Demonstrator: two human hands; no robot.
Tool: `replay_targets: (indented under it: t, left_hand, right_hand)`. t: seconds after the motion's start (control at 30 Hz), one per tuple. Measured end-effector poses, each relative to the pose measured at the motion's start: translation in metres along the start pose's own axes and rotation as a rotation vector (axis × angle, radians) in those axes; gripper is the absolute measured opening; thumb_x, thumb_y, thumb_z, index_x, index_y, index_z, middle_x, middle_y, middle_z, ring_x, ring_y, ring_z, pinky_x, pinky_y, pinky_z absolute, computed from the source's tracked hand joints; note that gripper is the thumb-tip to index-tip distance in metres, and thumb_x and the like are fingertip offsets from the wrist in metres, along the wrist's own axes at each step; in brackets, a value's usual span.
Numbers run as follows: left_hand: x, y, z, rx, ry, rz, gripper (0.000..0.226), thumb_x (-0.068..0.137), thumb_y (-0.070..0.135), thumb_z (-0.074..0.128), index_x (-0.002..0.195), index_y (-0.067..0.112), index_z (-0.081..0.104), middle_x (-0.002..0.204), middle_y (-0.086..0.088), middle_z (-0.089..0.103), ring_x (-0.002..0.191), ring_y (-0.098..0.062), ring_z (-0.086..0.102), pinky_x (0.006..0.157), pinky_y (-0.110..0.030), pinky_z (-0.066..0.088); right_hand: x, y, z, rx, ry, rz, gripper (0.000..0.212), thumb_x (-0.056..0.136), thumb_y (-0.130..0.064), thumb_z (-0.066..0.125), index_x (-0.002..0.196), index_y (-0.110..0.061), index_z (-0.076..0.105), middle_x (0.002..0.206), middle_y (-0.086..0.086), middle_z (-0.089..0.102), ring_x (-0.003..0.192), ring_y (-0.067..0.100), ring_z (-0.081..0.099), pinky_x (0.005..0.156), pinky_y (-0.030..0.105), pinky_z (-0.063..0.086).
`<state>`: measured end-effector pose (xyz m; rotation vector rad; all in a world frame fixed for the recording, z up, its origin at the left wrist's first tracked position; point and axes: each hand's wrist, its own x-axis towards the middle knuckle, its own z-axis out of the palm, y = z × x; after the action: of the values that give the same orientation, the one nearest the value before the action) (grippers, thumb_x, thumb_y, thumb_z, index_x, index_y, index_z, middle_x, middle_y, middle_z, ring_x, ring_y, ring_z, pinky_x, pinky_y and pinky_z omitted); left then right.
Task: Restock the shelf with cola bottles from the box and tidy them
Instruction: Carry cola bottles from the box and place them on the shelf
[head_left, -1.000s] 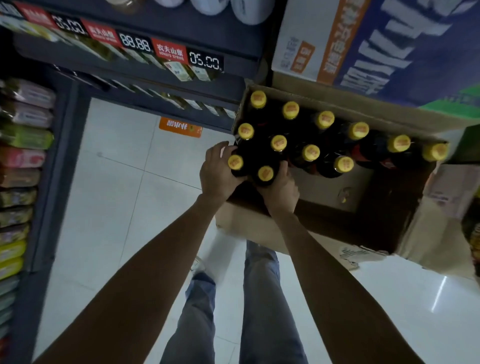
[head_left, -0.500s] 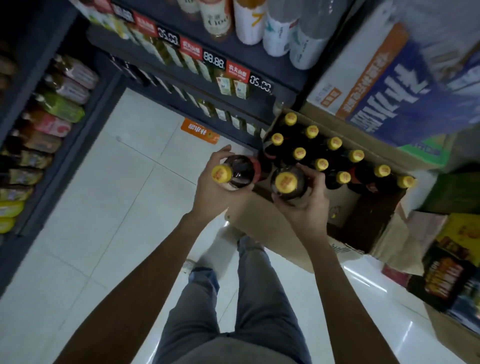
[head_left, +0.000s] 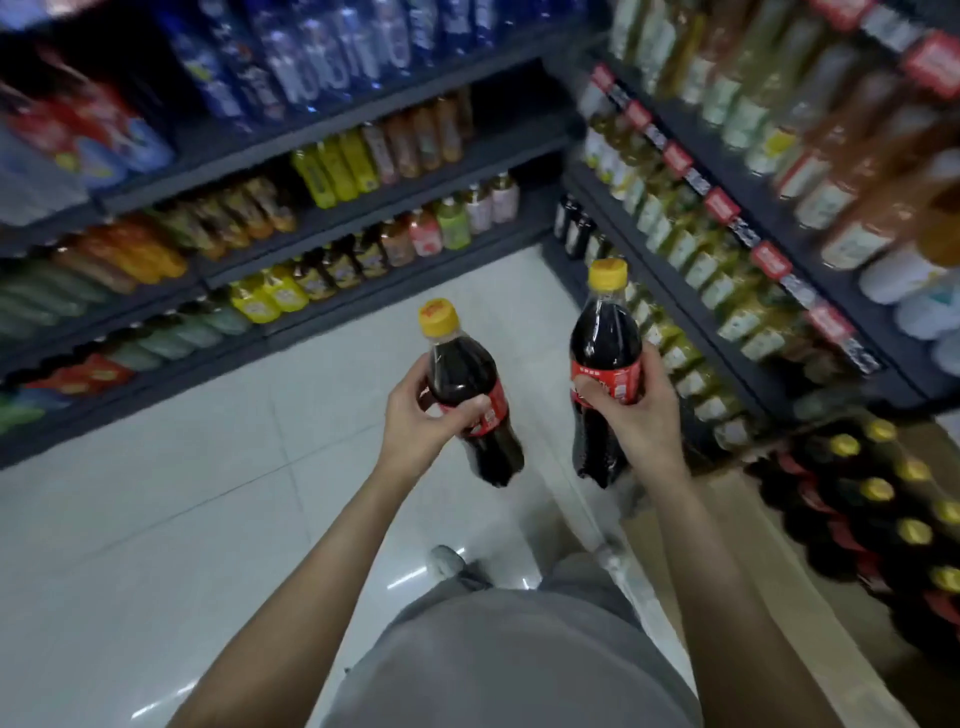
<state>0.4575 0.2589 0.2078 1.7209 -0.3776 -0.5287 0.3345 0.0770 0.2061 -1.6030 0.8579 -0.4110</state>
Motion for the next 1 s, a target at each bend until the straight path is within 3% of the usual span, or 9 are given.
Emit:
replay_targets:
  t: [0.1,0.23,0.33,0.43,0.53,0.6,0.7,0.83,1.0]
  left_hand:
    - [-0.010,0.004,-0.089,-0.079,0.196,-0.028,0.041,0.055,0.034,0.075,0.092,0.023,0.060,0.082,0.010,0.068,0.074,0.006,0.062,0.069,-0.012,0.048]
    - [-0.017,0.014,-0.196,-0.122,0.433,-0.016,0.022,0.070,0.011,0.075,0.086,0.020,0.062,0.070,0.013,0.068,0.067,0.007,0.062,0.062,-0.009,0.046]
    - [-0.014,0.033,-0.268,-0.080,0.538,0.038,0.025,0.076,-0.001,0.073,0.088,0.018,0.063,0.075,0.013,0.068,0.066,0.007,0.063,0.061,-0.008,0.045]
    - [0.001,0.054,-0.339,0.021,0.672,0.107,0.028,0.070,0.018,0.081,0.094,0.019,0.065,0.082,0.011,0.070,0.073,0.007,0.064,0.065,-0.010,0.047]
    - [0.025,0.068,-0.409,0.195,0.858,0.180,0.034,0.060,0.055,0.075,0.089,0.039,0.065,0.084,0.016,0.071,0.084,-0.008,0.067,0.074,-0.031,0.054]
    - [0.043,0.076,-0.444,0.302,0.953,0.207,0.032,0.057,0.064,0.070,0.083,0.048,0.060,0.079,0.017,0.070,0.083,-0.010,0.065,0.074,-0.032,0.052]
    - [0.081,0.095,-0.508,0.342,1.060,0.252,0.041,0.056,0.064,0.071,0.091,0.047,0.060,0.082,0.029,0.066,0.084,0.008,0.062,0.074,-0.017,0.049]
    - [0.140,0.118,-0.589,0.275,1.107,0.371,0.052,0.066,0.043,0.082,0.111,0.025,0.062,0.097,0.020,0.066,0.092,0.011,0.060,0.079,-0.012,0.047]
    - [0.226,0.125,-0.679,0.282,1.179,0.426,0.062,0.068,0.038,0.083,0.121,0.015,0.061,0.102,0.014,0.066,0.093,0.019,0.056,0.084,-0.008,0.045]
  right_hand:
    - [-0.001,-0.028,0.086,-0.036,-0.115,-0.053,0.043,0.074,-0.009,0.076,0.105,-0.027,0.054,0.090,-0.018,0.060,0.073,-0.015,0.057,0.065,0.003,0.041]
    - [0.005,-0.064,0.200,-0.075,-0.301,-0.109,0.039,0.074,-0.013,0.076,0.104,-0.026,0.056,0.090,-0.007,0.064,0.079,0.006,0.060,0.067,0.019,0.044]
    - [0.014,-0.099,0.277,-0.093,-0.426,-0.168,0.042,0.074,-0.010,0.076,0.107,-0.026,0.056,0.090,-0.011,0.063,0.081,0.002,0.059,0.064,0.013,0.042]
    - [0.028,-0.136,0.350,-0.082,-0.548,-0.250,0.047,0.073,-0.011,0.078,0.112,-0.027,0.057,0.095,-0.012,0.064,0.085,-0.001,0.059,0.069,0.014,0.043]
    - [0.045,-0.176,0.425,-0.048,-0.645,-0.336,0.046,0.073,-0.014,0.078,0.109,-0.031,0.054,0.096,-0.018,0.062,0.085,-0.008,0.057,0.071,0.013,0.042]
    - [0.056,-0.201,0.461,-0.017,-0.679,-0.392,0.046,0.073,-0.015,0.078,0.108,-0.032,0.054,0.096,-0.021,0.061,0.084,-0.011,0.057,0.070,0.010,0.043]
    - [0.083,-0.250,0.534,0.044,-0.736,-0.499,0.048,0.072,-0.015,0.079,0.111,-0.030,0.055,0.098,-0.019,0.062,0.085,-0.011,0.058,0.068,0.001,0.042]
    - [0.112,-0.318,0.618,0.146,-0.736,-0.645,0.054,0.069,-0.021,0.080,0.116,-0.029,0.053,0.108,-0.013,0.062,0.092,-0.015,0.057,0.077,0.002,0.042]
    - [0.149,-0.379,0.712,0.162,-0.651,-0.857,0.067,0.070,-0.032,0.083,0.126,-0.027,0.047,0.127,-0.006,0.054,0.118,0.004,0.049,0.096,0.011,0.038]
